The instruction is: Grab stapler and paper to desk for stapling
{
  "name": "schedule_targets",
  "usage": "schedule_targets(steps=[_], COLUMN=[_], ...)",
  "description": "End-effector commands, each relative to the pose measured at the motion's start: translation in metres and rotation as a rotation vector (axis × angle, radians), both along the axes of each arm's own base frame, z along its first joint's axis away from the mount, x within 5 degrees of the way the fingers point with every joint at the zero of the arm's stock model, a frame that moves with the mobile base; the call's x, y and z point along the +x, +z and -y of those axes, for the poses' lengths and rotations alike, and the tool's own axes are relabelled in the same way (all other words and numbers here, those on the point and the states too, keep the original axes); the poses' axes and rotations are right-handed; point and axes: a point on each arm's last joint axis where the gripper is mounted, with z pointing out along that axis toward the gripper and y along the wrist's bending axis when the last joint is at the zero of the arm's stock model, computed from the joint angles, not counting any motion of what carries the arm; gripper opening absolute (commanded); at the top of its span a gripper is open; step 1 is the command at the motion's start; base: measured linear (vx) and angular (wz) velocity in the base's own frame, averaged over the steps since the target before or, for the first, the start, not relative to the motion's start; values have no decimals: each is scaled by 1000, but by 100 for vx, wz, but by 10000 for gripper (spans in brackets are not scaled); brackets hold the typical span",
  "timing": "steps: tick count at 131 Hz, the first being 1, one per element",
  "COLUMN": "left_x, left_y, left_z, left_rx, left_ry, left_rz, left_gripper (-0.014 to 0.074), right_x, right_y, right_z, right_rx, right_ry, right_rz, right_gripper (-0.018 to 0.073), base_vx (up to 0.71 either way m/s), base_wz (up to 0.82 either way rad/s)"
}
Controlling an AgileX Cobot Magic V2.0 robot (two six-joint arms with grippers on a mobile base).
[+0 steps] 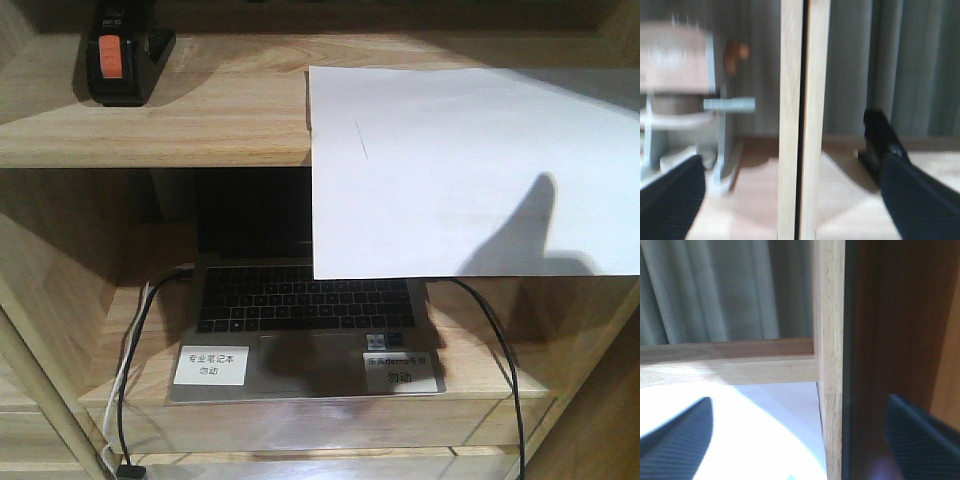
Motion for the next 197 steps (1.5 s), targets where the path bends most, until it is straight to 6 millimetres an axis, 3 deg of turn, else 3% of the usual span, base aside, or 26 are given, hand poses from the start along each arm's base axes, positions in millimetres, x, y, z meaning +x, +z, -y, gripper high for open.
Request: schedule_targets(steps=[1, 38, 62, 94, 121, 162, 197], left_x=[2, 3, 2, 17, 38, 70, 121], left_y=[9, 9, 11, 9, 4, -4, 17], left_z=[-1, 1, 8, 30, 55, 78, 103], left_rx=[6, 15, 11, -3, 14, 32, 46], left_ry=[11, -43, -184, -442, -580, -589, -499], left_rz=[39, 40, 62, 15, -42, -91, -124], left_gripper=[727, 717, 712, 695, 686, 681, 680], right_x=[0, 0, 0, 0, 0, 0, 0], right_y=[13, 13, 13, 13, 13, 13, 13], right_z=[1, 1, 1, 1, 1, 1, 1], right_rx=[-3, -4, -6, -6, -6, -6, -6], right_ry=[-6, -7, -8, -8, -8, -8, -8], right_rz=[85, 89, 89, 88, 88, 88, 88], right_gripper=[720, 655, 568, 466, 410, 359, 342], base_vx=[0, 0, 0, 0, 0, 0, 0], base_wz=[0, 0, 0, 0, 0, 0, 0])
